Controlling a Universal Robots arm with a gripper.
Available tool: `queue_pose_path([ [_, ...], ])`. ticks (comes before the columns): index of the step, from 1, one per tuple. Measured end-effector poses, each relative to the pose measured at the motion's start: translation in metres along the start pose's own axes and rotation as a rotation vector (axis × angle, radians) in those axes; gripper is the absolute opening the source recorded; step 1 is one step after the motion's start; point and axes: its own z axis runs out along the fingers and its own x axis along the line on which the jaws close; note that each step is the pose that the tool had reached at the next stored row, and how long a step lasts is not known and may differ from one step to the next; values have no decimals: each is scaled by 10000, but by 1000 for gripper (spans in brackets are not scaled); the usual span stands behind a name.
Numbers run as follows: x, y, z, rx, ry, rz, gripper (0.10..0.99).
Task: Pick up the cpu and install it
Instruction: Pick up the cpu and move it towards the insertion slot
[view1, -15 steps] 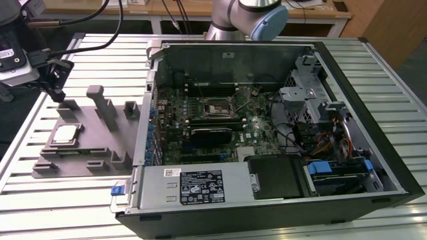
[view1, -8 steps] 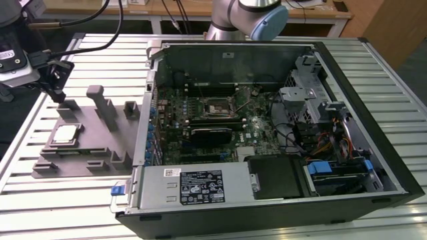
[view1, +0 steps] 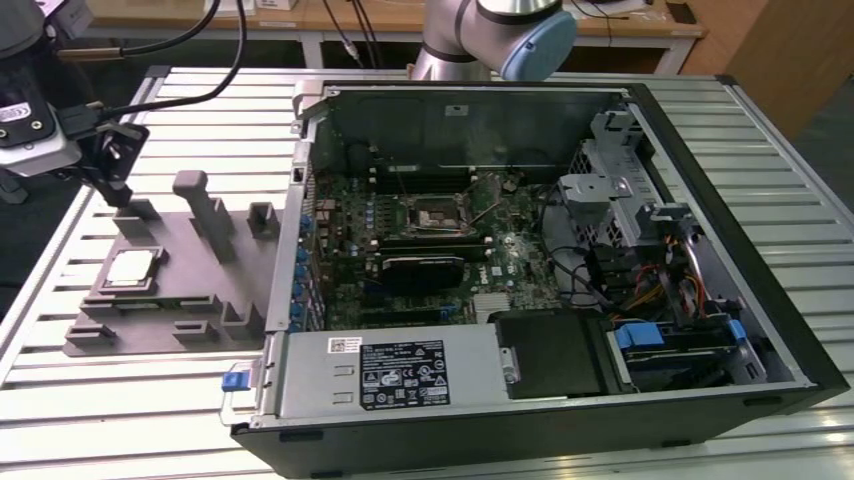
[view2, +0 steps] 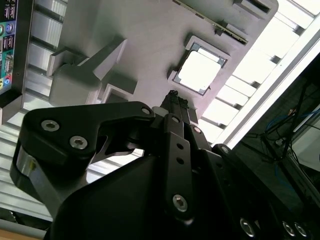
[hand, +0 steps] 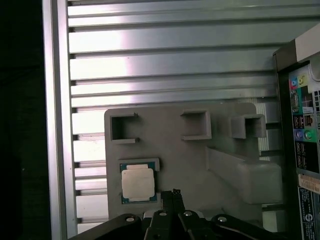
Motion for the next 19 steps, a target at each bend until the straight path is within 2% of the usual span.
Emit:
queue_pose_path([
  [8,4,-4,45,0,0,1,106],
  [19,27,-58,191,-1,-1,0,106],
])
